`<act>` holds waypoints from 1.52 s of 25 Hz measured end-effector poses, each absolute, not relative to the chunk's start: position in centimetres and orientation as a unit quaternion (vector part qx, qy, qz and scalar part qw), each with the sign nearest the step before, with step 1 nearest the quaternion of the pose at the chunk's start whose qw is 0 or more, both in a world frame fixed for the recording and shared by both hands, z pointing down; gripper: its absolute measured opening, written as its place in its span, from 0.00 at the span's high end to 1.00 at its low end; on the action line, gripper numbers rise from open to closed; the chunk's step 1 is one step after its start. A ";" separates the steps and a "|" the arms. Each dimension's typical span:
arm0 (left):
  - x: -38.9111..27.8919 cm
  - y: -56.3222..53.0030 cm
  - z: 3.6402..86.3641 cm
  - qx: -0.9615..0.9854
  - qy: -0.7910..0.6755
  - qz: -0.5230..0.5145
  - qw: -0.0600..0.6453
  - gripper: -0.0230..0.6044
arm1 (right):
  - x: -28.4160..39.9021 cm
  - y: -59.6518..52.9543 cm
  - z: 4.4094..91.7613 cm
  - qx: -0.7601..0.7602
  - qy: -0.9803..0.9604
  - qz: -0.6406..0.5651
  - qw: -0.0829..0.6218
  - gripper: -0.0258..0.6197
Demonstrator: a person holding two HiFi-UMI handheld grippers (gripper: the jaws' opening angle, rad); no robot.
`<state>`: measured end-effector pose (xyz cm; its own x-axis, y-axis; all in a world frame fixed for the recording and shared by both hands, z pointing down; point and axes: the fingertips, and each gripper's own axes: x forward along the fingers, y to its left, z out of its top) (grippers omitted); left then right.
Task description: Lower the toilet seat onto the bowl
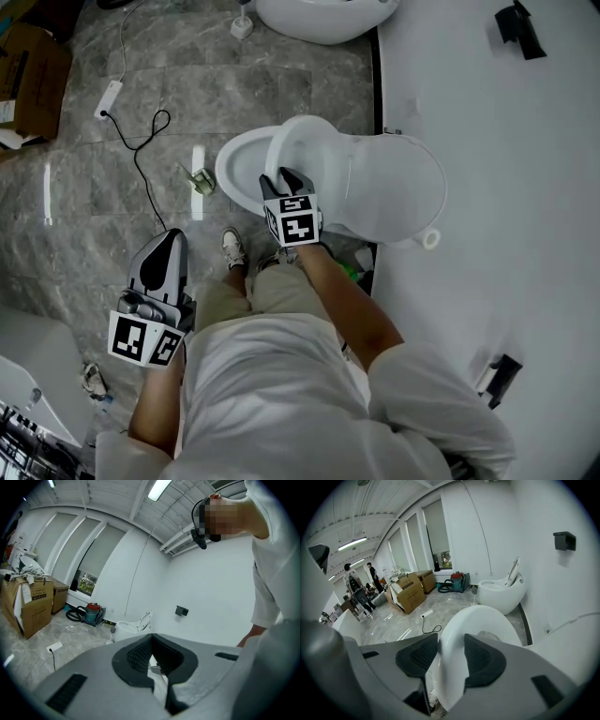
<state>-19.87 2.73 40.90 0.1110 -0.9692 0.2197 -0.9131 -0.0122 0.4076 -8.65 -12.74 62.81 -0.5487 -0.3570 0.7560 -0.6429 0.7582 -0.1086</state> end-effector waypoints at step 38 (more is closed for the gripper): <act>-25.1 0.5 59.9 0.670 -0.690 0.024 0.273 0.95 | -18.8 -8.4 78.5 0.143 -0.886 0.096 0.431 0.66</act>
